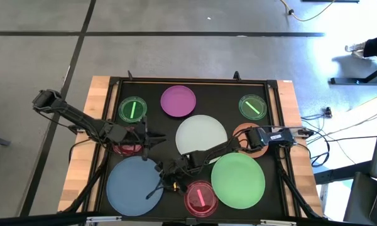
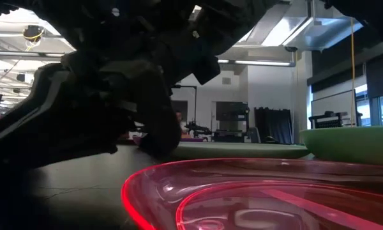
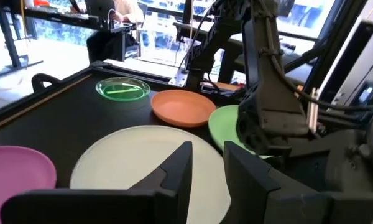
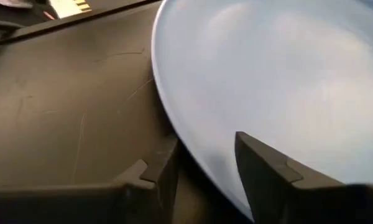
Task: Stack plastic plates
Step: Stack the big blue plate on the big white plate
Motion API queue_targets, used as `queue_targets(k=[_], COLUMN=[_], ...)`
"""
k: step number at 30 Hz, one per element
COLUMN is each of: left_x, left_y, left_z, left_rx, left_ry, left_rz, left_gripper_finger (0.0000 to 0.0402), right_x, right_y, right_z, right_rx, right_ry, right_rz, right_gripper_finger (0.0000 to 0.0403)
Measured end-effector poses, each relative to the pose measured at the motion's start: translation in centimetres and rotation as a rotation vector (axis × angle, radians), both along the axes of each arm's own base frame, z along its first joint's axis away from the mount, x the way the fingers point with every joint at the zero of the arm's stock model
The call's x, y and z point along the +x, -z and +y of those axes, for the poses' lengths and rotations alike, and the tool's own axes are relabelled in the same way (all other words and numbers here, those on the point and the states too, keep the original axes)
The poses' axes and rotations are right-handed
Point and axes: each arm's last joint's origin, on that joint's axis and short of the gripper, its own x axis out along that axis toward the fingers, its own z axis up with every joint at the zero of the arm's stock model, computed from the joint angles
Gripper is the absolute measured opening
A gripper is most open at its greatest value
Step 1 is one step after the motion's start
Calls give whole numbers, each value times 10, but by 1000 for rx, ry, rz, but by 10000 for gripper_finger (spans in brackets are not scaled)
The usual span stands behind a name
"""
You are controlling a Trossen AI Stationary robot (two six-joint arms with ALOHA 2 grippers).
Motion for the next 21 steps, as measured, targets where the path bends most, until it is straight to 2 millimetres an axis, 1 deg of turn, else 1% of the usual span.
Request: queue_targets(k=[3, 9, 11, 14, 16, 21], left_x=[1, 2, 2, 2, 1, 0], left_y=[0, 0, 0, 0, 0, 0], left_z=[0, -1, -1, -2, -3, -8], left_rx=[-25, -28, -28, -36, -41, -44], left_ry=[-3, -3, -4, 15, 45, 87], left_rz=[-10, -15, -16, -15, -13, -14], left_gripper_finger=[85, 85, 85, 85, 85, 85], right_x=[0, 1, 1, 0, 0, -6], right_y=[1, 1, 0, -1, -2, -18], right_z=[-2, -6, -6, -5, -5, -8], right_rx=[0, 3, 3, -10, -21, -58], right_ry=[9, 20, 21, 35, 47, 79], right_rz=[17, 26, 24, 28, 28, 66], right_gripper_finger=[103, 15, 7, 12, 6, 3])
